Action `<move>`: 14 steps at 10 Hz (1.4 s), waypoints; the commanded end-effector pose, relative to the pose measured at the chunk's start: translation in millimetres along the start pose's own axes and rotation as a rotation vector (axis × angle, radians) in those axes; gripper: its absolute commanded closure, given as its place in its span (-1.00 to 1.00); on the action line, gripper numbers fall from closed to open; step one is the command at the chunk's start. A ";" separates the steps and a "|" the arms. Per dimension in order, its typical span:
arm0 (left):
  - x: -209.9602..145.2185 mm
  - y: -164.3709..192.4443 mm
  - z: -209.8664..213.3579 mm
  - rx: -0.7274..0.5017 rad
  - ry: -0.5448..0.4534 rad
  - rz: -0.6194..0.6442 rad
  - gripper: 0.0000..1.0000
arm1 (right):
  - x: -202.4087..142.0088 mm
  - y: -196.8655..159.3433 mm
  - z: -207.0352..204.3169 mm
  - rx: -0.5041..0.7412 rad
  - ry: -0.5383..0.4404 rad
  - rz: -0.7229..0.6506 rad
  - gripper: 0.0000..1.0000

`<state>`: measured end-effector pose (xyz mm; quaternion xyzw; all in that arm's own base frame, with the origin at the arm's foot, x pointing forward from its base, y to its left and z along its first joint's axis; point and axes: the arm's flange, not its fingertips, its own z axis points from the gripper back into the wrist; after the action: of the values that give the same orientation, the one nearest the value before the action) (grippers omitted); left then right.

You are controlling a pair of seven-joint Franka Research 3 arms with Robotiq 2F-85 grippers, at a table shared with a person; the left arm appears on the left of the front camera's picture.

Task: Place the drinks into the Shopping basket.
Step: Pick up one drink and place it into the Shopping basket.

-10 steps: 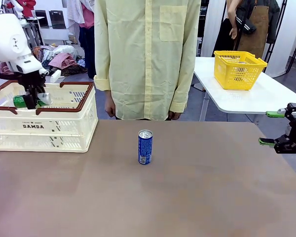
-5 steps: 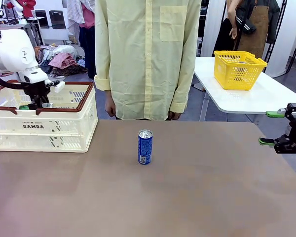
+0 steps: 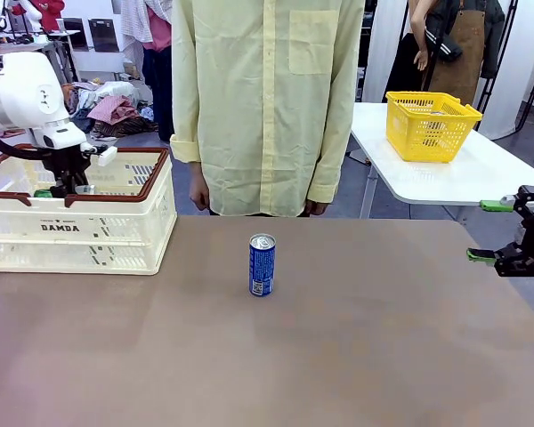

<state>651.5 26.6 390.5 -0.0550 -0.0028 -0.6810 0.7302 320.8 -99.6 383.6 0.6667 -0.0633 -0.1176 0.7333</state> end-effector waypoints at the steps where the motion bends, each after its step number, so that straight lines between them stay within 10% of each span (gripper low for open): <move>1: -0.1 3.1 6.8 -0.019 0.010 0.010 -0.01 | 0.7 4.0 -1.1 0.009 -0.013 -0.006 -1.00; 2: -0.2 1.6 8.1 -0.013 0.012 0.007 -1.00 | 0.7 4.0 -1.1 0.009 -0.013 -0.006 -1.00; 9: -7.2 -3.8 26.5 0.027 -0.042 0.019 -1.00 | 0.7 4.0 -1.1 0.009 -0.013 -0.006 -1.00; 14: -42.2 -33.4 149.2 0.049 -0.377 0.319 -1.00 | 0.7 4.0 -1.1 0.009 -0.013 -0.006 -1.00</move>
<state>631.2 68.7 505.0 -0.1389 -0.0979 -0.5735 0.8014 320.9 -99.5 383.4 0.6667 -0.0630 -0.1177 0.7333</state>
